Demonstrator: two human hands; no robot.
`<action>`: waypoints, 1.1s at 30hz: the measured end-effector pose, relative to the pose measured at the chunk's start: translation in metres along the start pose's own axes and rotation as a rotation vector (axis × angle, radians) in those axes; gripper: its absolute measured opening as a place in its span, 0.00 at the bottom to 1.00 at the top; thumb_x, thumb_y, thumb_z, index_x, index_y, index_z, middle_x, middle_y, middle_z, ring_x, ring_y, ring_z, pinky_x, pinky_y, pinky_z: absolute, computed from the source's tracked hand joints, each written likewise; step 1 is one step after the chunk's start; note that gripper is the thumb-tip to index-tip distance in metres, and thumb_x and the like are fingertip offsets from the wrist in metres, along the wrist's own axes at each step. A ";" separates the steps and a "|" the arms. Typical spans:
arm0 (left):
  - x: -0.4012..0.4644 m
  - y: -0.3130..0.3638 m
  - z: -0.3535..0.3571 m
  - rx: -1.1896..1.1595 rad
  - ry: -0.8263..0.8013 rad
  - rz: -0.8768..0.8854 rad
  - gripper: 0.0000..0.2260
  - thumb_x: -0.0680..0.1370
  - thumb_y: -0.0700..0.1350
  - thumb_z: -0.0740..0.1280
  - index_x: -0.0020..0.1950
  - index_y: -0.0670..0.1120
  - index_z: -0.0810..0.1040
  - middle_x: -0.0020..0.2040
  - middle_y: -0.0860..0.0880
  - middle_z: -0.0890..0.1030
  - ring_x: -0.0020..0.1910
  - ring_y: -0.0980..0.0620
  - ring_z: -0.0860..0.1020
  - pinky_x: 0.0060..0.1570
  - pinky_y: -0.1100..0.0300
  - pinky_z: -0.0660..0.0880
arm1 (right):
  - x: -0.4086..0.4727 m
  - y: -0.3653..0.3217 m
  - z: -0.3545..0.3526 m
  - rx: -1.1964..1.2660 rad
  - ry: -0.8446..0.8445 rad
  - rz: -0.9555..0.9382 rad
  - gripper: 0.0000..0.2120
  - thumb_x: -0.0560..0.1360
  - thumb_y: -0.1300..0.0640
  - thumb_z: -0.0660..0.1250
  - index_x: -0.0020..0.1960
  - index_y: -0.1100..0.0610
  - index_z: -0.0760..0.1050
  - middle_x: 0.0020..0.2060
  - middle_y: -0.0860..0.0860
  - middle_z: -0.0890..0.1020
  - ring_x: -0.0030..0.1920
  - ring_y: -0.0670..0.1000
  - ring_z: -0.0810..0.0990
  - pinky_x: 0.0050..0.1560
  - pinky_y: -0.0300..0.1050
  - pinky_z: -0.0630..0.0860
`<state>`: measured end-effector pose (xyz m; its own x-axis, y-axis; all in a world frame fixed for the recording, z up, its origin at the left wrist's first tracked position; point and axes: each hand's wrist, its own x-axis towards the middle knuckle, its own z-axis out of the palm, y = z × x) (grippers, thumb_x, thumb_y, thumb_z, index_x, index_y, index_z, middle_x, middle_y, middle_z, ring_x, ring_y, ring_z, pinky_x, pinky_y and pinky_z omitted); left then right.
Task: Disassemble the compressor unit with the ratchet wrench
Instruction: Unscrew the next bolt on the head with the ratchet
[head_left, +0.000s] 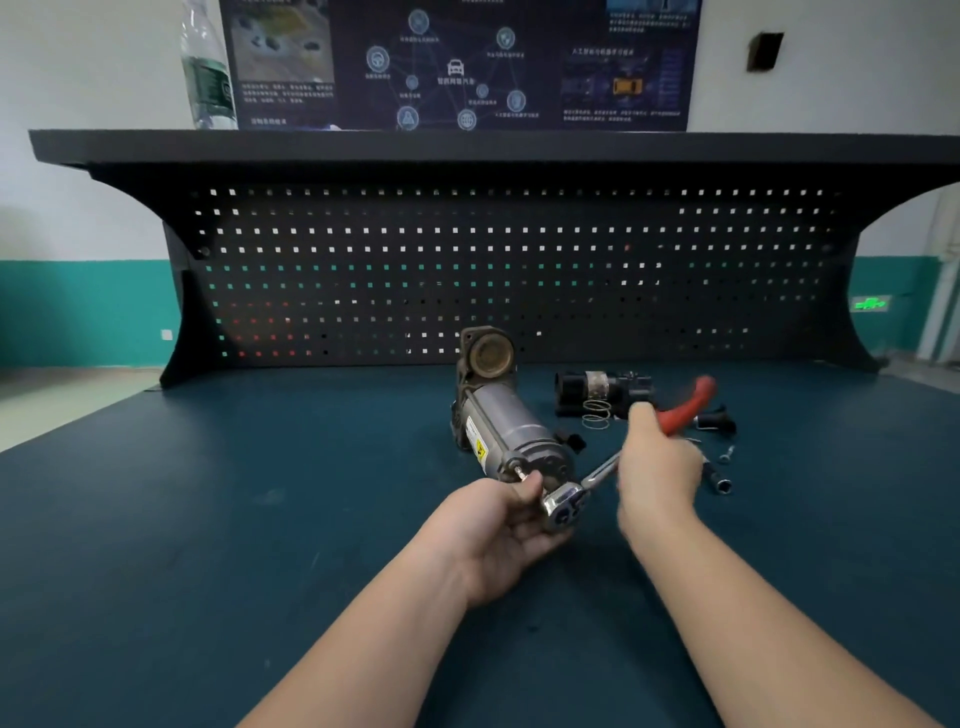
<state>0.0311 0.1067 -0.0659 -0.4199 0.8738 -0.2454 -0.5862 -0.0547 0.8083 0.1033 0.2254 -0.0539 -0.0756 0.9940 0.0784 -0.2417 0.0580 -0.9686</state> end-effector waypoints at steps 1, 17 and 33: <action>0.000 -0.001 0.000 0.014 0.006 0.003 0.06 0.78 0.37 0.62 0.46 0.36 0.77 0.42 0.39 0.82 0.43 0.44 0.80 0.45 0.51 0.78 | -0.002 0.000 0.002 -0.014 -0.019 -0.050 0.14 0.74 0.48 0.65 0.34 0.55 0.72 0.24 0.46 0.74 0.30 0.48 0.75 0.34 0.43 0.68; -0.001 -0.001 0.002 0.012 0.031 0.013 0.07 0.77 0.39 0.66 0.49 0.35 0.78 0.40 0.40 0.84 0.40 0.44 0.82 0.38 0.50 0.80 | -0.007 0.011 0.006 0.240 0.110 0.404 0.13 0.74 0.49 0.65 0.36 0.55 0.66 0.34 0.50 0.74 0.32 0.50 0.73 0.37 0.45 0.69; -0.002 0.002 0.000 0.021 0.005 -0.018 0.07 0.78 0.37 0.63 0.46 0.35 0.77 0.40 0.39 0.83 0.37 0.44 0.83 0.40 0.50 0.77 | -0.016 -0.005 0.006 0.199 -0.001 0.054 0.11 0.74 0.48 0.66 0.36 0.53 0.72 0.27 0.46 0.75 0.28 0.46 0.74 0.32 0.38 0.70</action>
<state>0.0302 0.1049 -0.0638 -0.4130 0.8721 -0.2624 -0.5790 -0.0291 0.8148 0.0995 0.2089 -0.0486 -0.0944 0.9951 0.0284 -0.4239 -0.0144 -0.9056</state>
